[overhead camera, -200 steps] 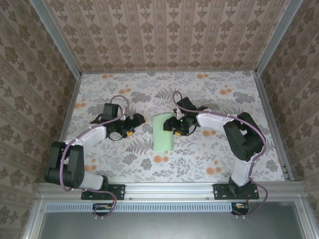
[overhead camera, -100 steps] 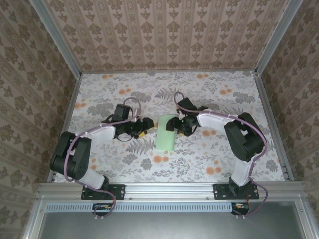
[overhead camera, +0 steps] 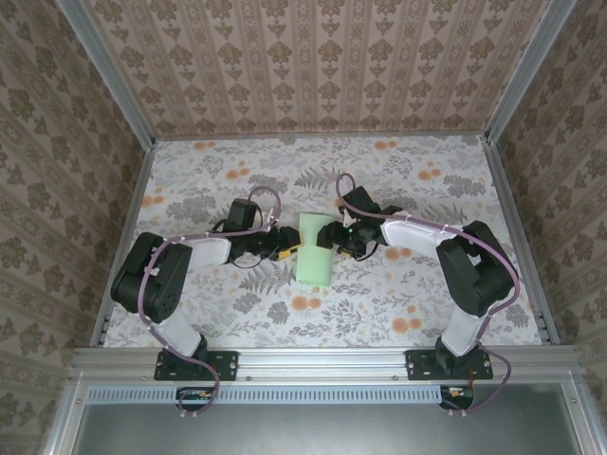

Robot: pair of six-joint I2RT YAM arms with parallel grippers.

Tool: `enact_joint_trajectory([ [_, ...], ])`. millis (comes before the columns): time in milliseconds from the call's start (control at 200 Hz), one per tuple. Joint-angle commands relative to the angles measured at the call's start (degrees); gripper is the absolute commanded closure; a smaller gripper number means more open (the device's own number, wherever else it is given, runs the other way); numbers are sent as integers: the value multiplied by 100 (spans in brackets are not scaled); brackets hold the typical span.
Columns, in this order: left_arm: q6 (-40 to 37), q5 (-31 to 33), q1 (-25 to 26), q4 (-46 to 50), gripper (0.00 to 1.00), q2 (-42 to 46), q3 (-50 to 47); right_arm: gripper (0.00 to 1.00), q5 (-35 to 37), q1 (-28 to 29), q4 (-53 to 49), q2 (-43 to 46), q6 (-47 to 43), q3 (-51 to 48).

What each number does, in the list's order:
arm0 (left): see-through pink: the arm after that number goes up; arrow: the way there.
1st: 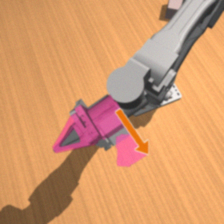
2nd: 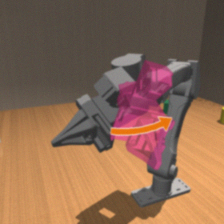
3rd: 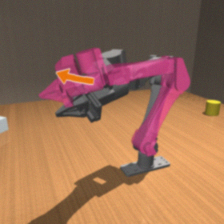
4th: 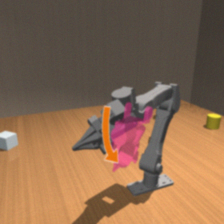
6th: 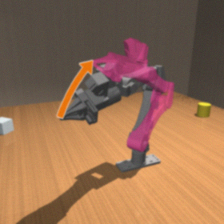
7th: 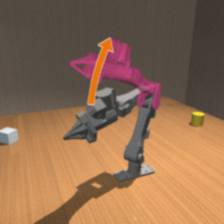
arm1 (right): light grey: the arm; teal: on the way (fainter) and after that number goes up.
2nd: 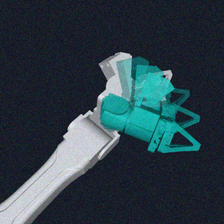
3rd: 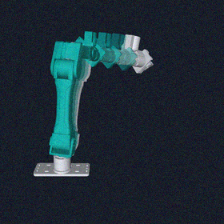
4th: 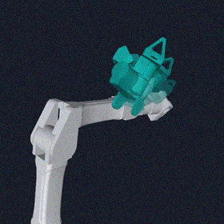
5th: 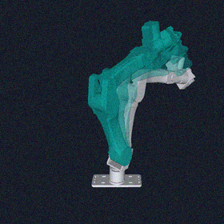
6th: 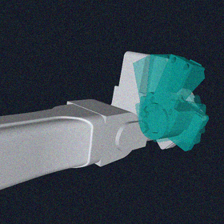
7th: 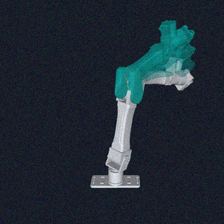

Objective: Fold a paper plane with a square sheet of paper (pick it up from the middle)
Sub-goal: First fold in half a square sheet of paper at the center of the table.

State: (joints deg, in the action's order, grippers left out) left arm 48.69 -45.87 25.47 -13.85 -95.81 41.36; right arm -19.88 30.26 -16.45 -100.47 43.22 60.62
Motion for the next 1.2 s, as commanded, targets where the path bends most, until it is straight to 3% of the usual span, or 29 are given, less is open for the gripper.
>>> enact_joint_trajectory([
  [0, 97, -303, 28, -545, 63, -68, 10, 34, -52, 6, 28, 189, 77, -65],
  [260, 17, -323, 225, -596, 95, -268, 203, 34, -29, -37, 6, 347, 96, -136],
  [315, -50, -266, 252, -471, 98, -334, 295, 34, -22, -55, 17, 408, 81, -185],
  [860, -549, -137, 335, 299, 99, -1017, 1057, 35, -214, -249, -356, 0, -129, -85],
  [1195, -448, -88, 335, 392, 94, -1188, 1238, 48, -49, -251, -549, -461, -113, 186],
])
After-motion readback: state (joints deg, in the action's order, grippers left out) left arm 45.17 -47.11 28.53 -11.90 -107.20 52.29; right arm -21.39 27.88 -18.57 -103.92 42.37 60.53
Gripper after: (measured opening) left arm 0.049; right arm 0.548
